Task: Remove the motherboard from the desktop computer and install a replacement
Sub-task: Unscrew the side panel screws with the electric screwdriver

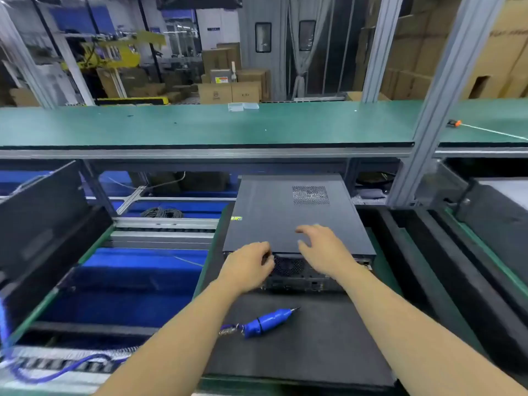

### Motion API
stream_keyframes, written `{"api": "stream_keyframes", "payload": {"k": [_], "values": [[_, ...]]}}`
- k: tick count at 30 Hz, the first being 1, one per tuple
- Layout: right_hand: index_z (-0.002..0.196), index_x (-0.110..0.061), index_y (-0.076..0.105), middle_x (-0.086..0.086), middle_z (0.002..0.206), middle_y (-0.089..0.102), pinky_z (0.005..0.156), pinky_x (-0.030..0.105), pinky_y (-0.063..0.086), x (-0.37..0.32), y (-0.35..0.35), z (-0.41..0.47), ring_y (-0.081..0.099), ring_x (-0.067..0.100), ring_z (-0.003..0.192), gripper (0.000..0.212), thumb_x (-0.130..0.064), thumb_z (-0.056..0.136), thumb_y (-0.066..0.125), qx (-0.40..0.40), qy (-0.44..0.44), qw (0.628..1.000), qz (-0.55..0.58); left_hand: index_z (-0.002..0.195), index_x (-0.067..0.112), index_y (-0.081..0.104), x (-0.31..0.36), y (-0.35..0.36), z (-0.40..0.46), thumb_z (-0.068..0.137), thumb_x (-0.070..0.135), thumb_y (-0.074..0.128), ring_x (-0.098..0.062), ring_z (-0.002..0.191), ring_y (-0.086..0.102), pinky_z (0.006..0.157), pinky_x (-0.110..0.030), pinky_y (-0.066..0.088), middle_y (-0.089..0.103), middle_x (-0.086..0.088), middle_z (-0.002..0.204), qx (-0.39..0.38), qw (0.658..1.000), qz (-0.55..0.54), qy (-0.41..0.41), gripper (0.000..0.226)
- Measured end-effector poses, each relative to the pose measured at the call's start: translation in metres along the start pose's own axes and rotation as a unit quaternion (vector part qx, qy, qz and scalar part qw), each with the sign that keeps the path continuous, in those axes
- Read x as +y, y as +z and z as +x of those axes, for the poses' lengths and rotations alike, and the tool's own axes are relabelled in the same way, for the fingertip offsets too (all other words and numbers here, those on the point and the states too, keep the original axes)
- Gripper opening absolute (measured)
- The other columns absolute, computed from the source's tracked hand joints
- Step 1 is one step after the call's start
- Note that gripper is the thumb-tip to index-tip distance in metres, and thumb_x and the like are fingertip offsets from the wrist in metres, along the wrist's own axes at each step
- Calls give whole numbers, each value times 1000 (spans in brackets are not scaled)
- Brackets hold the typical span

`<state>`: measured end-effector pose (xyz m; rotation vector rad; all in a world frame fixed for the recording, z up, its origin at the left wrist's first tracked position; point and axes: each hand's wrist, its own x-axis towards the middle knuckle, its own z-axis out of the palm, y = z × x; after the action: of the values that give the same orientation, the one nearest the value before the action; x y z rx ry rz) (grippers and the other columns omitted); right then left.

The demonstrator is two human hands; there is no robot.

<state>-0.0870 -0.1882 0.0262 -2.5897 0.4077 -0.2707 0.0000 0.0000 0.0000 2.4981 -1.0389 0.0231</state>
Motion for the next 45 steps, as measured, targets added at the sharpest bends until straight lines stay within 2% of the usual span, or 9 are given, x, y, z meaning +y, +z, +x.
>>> {"api": "stream_keyframes", "payload": {"k": [4, 13, 19, 24, 27, 29, 35, 40, 45], "values": [[142, -27, 47, -2, 147, 46, 104, 46, 40, 8, 18, -4, 40, 26, 135, 43, -38, 101, 41, -79, 9, 988, -129, 85, 27, 45, -20, 28, -20, 92, 43, 51, -24, 97, 61, 71, -34, 45, 65, 4, 98, -97, 993, 50, -32, 19], [137, -29, 52, -2, 151, 41, 111, 41, 29, 14, 38, -9, 33, 23, 139, 41, -41, 98, 46, -29, 9, 988, -149, 127, 22, 51, -35, 87, -46, 88, 56, 63, -25, 122, 54, 94, -38, 46, 57, -2, 131, -283, 951, 95, -81, 53], [134, -28, 49, -4, 146, 41, 109, 41, 28, 12, 46, -13, 34, 22, 136, 40, -41, 96, 49, -2, -1, 987, -161, 113, 14, 48, -29, 98, -52, 87, 35, 64, -32, 114, 55, 89, -43, 47, 48, -9, 124, -299, 945, 106, -81, 37], [126, -21, 52, 3, 131, 47, 98, 43, 36, 5, 39, -10, 41, 27, 121, 33, -34, 97, 46, -17, -8, 977, -212, 88, 16, 48, -39, 81, -49, 79, 29, 70, -22, 75, 53, 62, -28, 40, 57, -2, 87, -284, 934, -98, -194, 27], [109, -15, 55, 5, 113, 51, 87, 41, 38, -8, 39, -14, 46, 28, 106, 22, -29, 97, 44, 7, -69, 965, -253, 89, 9, 54, -45, 60, -51, 84, 11, 66, -28, 65, 60, 55, -29, 48, 59, -10, 75, -273, 814, -414, -301, 14], [104, -13, 59, 5, 106, 54, 81, 40, 38, -17, 44, -23, 50, 29, 98, 25, -31, 97, 44, 31, -162, 952, -256, 94, 5, 55, -44, 46, -53, 91, 6, 60, -33, 66, 64, 55, -39, 56, 56, -15, 80, -270, 748, -520, -311, 6], [109, -15, 62, 4, 106, 57, 81, 40, 43, -37, 71, -59, 53, 27, 94, 48, -56, 91, 43, -54, -362, 898, -243, 97, 2, 68, -41, 41, -60, 96, 13, 52, -26, 68, 67, 56, -32, 54, 67, -16, 83, -317, 672, -619, -253, 19], [147, -19, 38, 3, 136, 49, 99, 41, 42, -35, 78, -69, 45, 24, 122, 83, -74, 86, 44, -105, -324, 916, -211, 87, 1, 78, -48, 48, -65, 78, 19, 64, -35, 81, 70, 76, -44, 60, 69, -23, 91, -246, 610, -692, -297, 25], [157, -19, 19, 6, 159, 29, 115, 42, 32, -38, 85, -73, 24, 25, 147, 93, -72, 87, 47, -129, -291, 927, -200, 83, 3, 80, -42, 50, -65, 97, 15, 49, -32, 78, 73, 66, -44, 61, 72, -19, 85, -193, 585, -721, -318, 36]]}}
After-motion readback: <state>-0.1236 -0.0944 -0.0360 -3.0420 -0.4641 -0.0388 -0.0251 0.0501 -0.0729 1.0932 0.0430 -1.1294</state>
